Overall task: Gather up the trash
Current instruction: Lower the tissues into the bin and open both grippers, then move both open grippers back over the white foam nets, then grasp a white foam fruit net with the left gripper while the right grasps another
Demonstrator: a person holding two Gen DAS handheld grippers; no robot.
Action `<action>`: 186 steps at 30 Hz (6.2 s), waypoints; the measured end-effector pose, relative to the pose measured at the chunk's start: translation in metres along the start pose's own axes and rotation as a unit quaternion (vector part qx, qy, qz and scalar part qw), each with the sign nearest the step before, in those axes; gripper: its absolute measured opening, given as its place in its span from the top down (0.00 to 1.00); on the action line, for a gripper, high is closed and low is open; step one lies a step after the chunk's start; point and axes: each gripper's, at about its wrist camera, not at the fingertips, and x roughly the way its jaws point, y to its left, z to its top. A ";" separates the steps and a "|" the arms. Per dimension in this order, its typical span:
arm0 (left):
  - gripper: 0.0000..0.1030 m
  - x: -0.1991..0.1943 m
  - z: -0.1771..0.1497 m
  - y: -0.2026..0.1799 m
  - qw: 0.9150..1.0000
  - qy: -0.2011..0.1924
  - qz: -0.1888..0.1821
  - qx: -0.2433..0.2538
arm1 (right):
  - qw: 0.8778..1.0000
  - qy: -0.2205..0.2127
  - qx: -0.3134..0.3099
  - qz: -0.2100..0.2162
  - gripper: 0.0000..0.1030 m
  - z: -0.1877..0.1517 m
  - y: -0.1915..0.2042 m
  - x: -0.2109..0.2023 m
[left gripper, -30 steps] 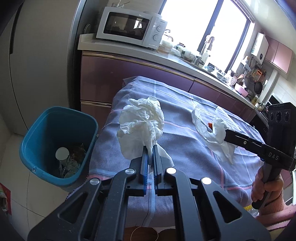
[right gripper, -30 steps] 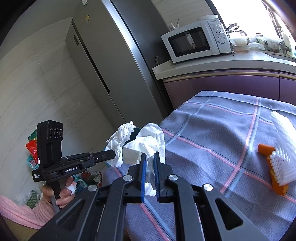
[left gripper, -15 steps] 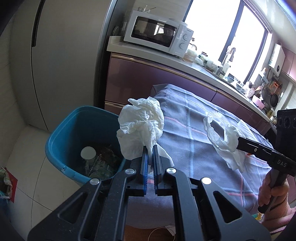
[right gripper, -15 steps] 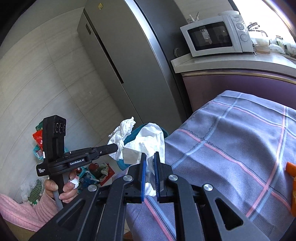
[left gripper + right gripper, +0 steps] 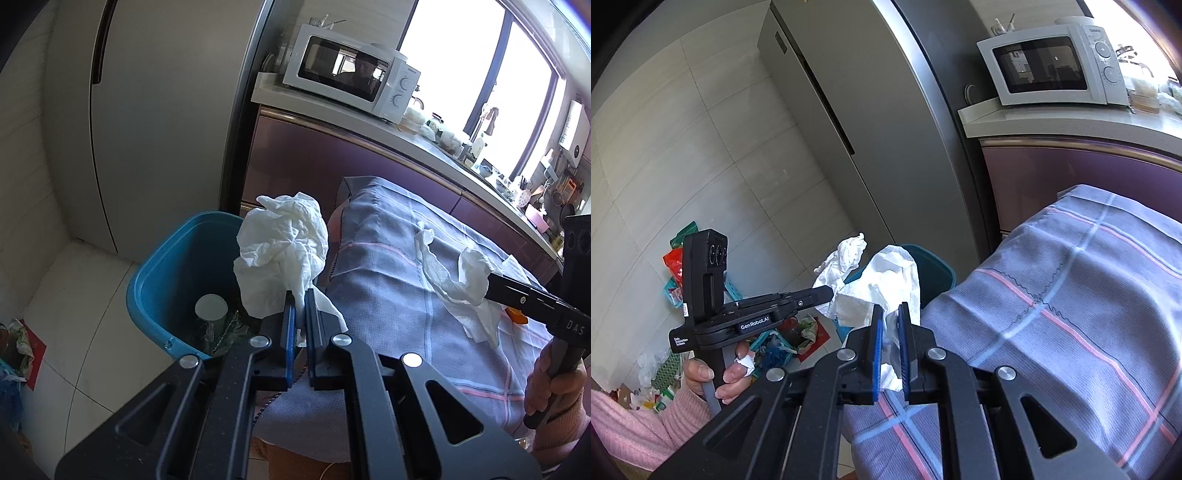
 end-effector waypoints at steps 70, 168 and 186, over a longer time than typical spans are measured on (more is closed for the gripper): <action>0.95 0.073 -0.009 0.041 0.996 0.049 0.055 -0.044 | 0.995 0.098 0.000 -0.025 0.93 0.036 0.012 0.145; 0.91 0.167 -0.032 -0.419 0.924 0.145 -0.253 0.249 | 0.935 -0.136 0.183 -0.271 0.87 -0.102 -0.184 -0.232; 0.91 0.100 0.000 -0.344 0.938 0.077 -0.278 0.193 | 0.940 -0.186 0.149 -0.245 0.87 -0.082 -0.147 -0.253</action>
